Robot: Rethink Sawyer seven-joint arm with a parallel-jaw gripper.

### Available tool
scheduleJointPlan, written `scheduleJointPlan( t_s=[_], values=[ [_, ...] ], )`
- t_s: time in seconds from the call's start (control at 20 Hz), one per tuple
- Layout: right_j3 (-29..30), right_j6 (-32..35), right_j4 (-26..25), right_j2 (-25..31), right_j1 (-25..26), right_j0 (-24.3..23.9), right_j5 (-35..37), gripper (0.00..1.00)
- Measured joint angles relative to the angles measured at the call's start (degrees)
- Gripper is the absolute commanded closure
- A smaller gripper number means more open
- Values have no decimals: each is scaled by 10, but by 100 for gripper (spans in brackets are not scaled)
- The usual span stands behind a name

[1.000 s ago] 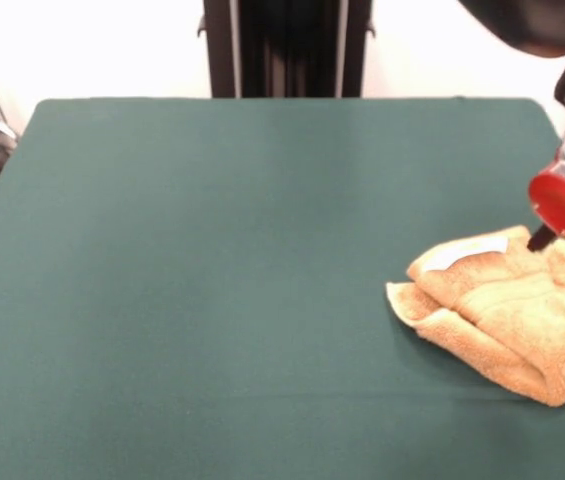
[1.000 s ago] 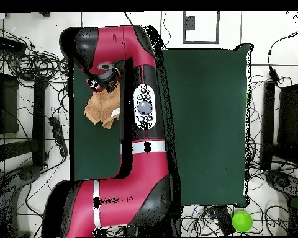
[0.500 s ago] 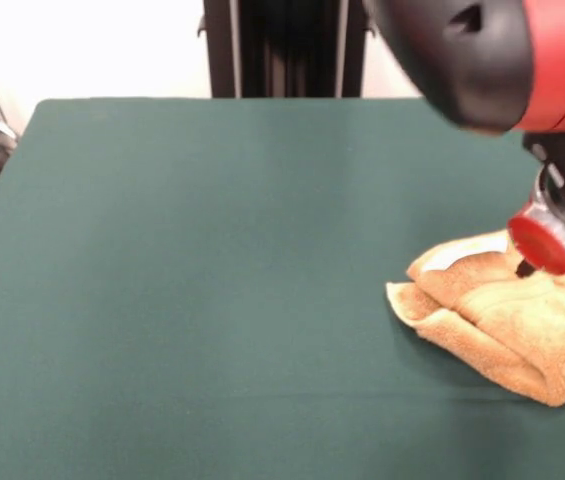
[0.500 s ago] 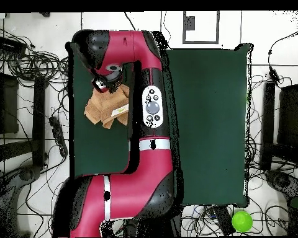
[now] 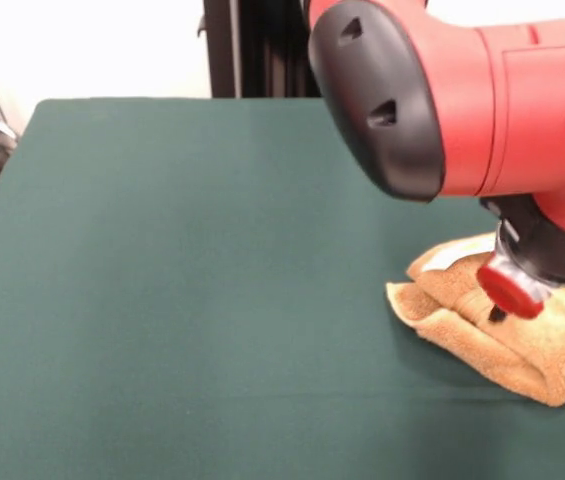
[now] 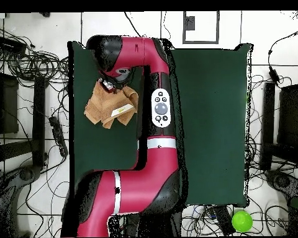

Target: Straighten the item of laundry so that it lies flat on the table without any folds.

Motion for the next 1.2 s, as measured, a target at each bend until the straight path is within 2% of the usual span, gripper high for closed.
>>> scheduleJointPlan(
  t_s=[0.05, 0.4, 1.2],
  values=[
    [3, -9, 3, 7, 0, -3, -19, 0],
    [8, -35, 6, 14, 0, -8, -63, 0],
    [12, -45, 6, 19, -1, -8, -68, 0]
  ],
)
